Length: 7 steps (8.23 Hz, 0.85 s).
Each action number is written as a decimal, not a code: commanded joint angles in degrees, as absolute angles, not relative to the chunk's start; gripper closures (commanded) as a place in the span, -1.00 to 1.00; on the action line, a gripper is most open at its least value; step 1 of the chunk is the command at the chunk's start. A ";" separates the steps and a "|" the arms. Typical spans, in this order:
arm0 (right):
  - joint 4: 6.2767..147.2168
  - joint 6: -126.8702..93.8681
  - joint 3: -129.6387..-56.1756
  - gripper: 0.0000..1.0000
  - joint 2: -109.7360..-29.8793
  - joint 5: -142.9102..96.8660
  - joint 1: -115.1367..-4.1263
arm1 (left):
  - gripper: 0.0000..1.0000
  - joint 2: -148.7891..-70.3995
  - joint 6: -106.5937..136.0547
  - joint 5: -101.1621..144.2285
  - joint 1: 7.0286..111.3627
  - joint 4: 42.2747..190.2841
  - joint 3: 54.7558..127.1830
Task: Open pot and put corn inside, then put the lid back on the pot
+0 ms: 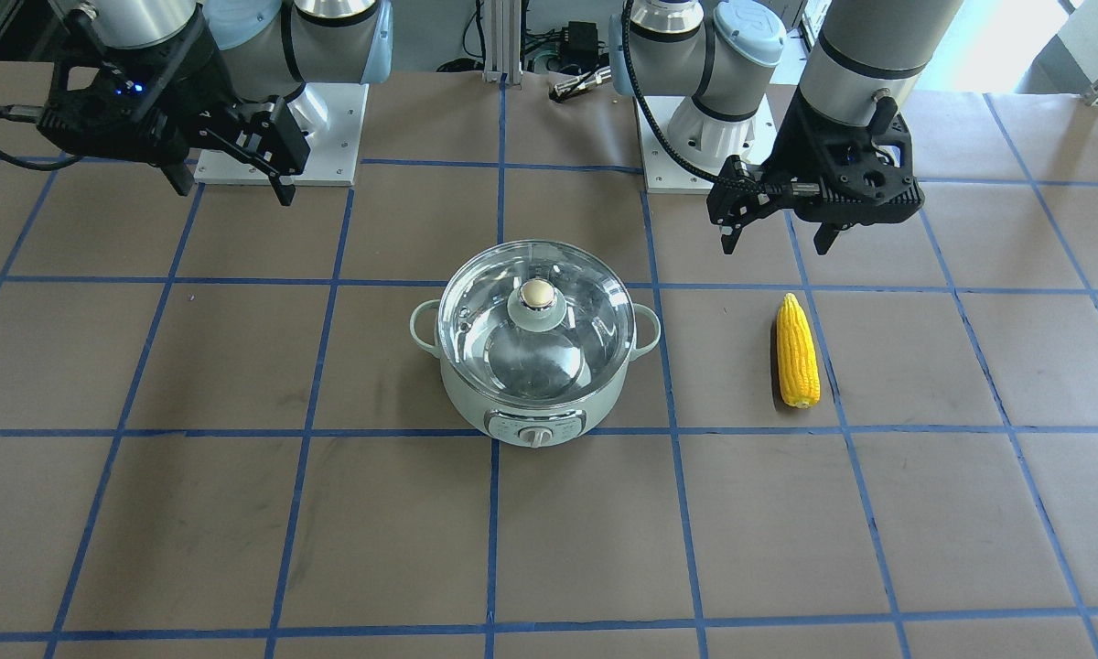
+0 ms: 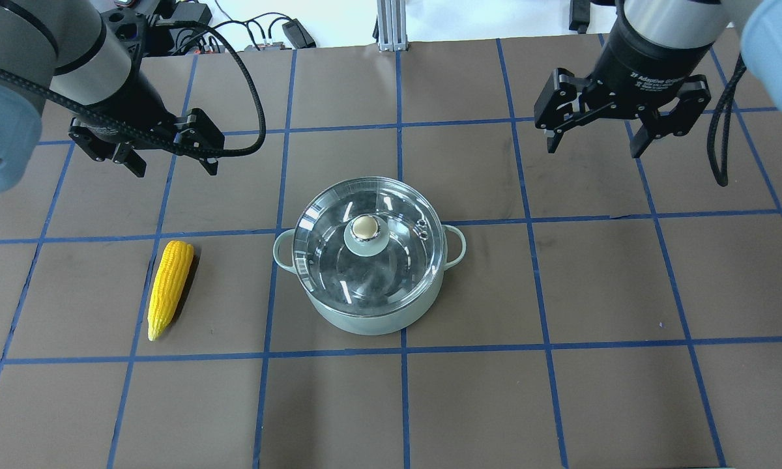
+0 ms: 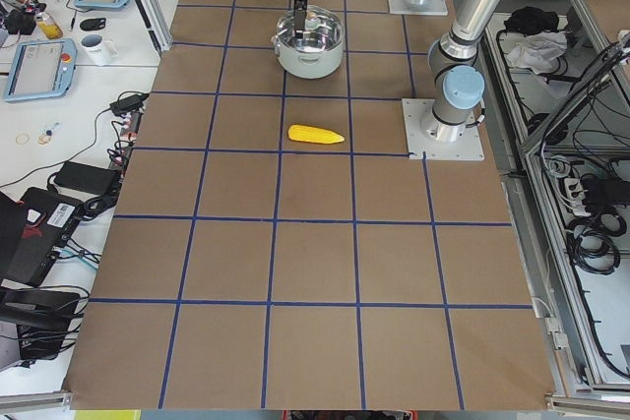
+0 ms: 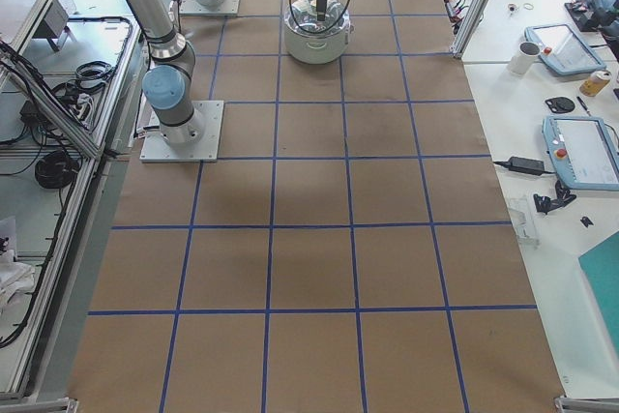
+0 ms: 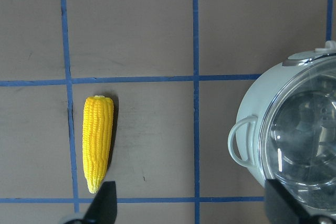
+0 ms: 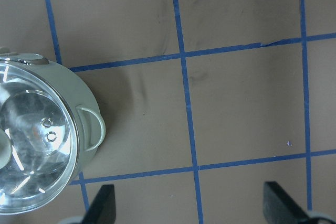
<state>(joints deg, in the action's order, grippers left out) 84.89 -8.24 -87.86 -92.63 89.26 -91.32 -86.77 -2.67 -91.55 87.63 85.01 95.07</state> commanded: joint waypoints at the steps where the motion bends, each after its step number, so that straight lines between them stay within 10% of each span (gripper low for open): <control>1: 84.11 -9.14 -87.80 -1.00 -92.20 89.48 -93.60 | -1.00 -86.75 -2.72 -91.67 87.63 84.99 95.10; 7: 84.02 -8.79 -87.80 -1.00 -92.29 88.77 -93.60 | -1.00 -88.23 -22.54 -91.06 75.81 85.34 95.45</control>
